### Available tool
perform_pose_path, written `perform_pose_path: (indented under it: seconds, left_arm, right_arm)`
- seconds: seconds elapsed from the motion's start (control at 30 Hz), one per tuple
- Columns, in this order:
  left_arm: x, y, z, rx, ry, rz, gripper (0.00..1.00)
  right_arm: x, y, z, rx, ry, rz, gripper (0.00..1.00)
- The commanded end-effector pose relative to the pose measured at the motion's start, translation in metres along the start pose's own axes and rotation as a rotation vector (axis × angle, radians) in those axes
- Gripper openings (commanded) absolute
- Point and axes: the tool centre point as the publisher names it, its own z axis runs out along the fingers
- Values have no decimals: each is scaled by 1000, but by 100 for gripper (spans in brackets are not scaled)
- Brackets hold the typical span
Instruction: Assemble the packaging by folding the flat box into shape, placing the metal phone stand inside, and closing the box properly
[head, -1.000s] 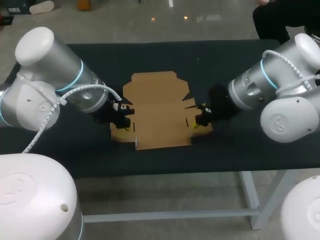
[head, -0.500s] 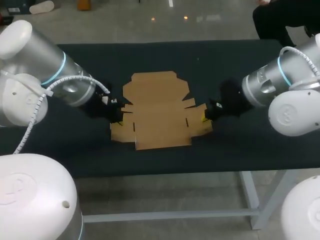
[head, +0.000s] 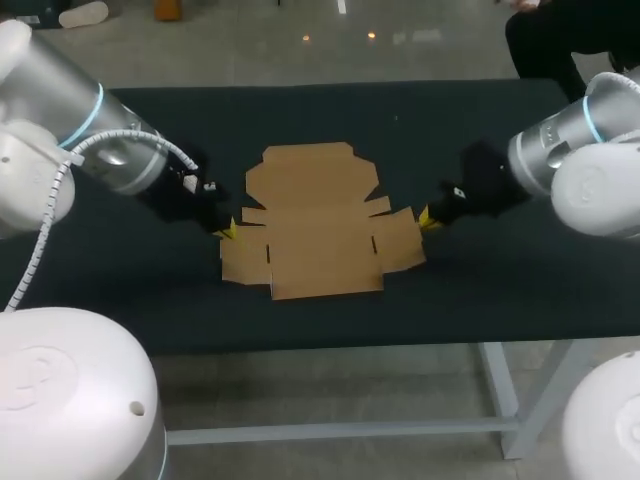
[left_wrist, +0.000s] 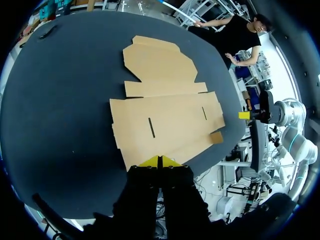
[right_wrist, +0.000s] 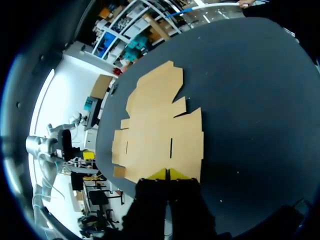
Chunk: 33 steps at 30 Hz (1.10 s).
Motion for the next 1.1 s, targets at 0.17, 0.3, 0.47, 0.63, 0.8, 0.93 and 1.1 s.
perform_pose_path:
  seconds: [0.17, 0.3, 0.47, 0.63, 0.8, 0.93, 1.1]
  left_arm:
    - [-8, -9, -11, -9, 20, 4, 0]
    - [-11, -15, -13, -15, 29, 9, 0]
    - [-16, -24, -17, -13, 43, 19, 0]
    - [-21, -33, -21, -16, 54, 20, 4]
    - [-27, -45, -26, -17, 60, 29, 23]
    - [-33, -54, -29, -17, 66, 28, 41]
    - [-39, -64, -30, -20, 75, 27, 95]
  right_arm:
    - [-8, 13, -15, 161, 132, 5, 0]
    - [-11, 19, -16, 175, 150, -2, 1]
    - [-18, 27, -17, 186, 162, 9, 0]
    - [-22, 37, -22, 188, 165, 16, 3]
    - [-26, 52, -29, 214, 190, -26, 13]
    - [-29, 61, -29, 218, 197, -35, 31]
    - [-32, 72, -28, 234, 197, -47, 54]
